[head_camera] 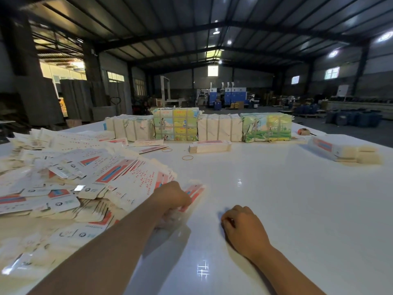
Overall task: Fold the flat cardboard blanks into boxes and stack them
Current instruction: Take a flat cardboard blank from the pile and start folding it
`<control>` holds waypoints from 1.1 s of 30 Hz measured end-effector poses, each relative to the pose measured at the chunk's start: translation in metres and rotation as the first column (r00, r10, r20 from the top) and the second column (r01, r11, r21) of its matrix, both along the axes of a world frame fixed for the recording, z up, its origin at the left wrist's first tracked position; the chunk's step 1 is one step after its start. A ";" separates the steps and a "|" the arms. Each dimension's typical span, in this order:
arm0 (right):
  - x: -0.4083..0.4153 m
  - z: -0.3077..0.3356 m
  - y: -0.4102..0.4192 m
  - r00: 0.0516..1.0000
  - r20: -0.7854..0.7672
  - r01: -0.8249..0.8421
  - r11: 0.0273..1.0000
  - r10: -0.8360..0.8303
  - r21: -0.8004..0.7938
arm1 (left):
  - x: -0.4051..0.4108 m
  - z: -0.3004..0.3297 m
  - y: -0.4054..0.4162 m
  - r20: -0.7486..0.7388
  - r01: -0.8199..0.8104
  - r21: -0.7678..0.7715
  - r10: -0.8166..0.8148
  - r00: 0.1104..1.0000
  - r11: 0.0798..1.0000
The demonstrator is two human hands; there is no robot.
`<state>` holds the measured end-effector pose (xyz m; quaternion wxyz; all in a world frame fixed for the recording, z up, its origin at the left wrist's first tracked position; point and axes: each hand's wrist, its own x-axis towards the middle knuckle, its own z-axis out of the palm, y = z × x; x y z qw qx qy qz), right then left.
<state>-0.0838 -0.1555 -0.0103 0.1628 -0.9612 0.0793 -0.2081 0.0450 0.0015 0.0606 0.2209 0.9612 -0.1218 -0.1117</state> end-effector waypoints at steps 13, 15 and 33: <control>0.001 0.012 0.004 0.972 0.189 -0.013 0.765 -0.142 0.644 | -0.043 -0.006 0.002 0.796 0.041 0.331 -0.302 0.525 0.943; 0.000 0.026 0.008 0.970 0.166 -0.125 0.223 -0.177 0.967 | -0.068 -0.012 0.004 0.889 0.151 0.303 -0.336 0.311 0.941; -0.019 0.024 0.042 0.933 0.356 -0.191 0.770 -0.050 0.609 | -0.079 -0.039 0.030 0.697 0.247 0.061 -0.219 0.683 0.967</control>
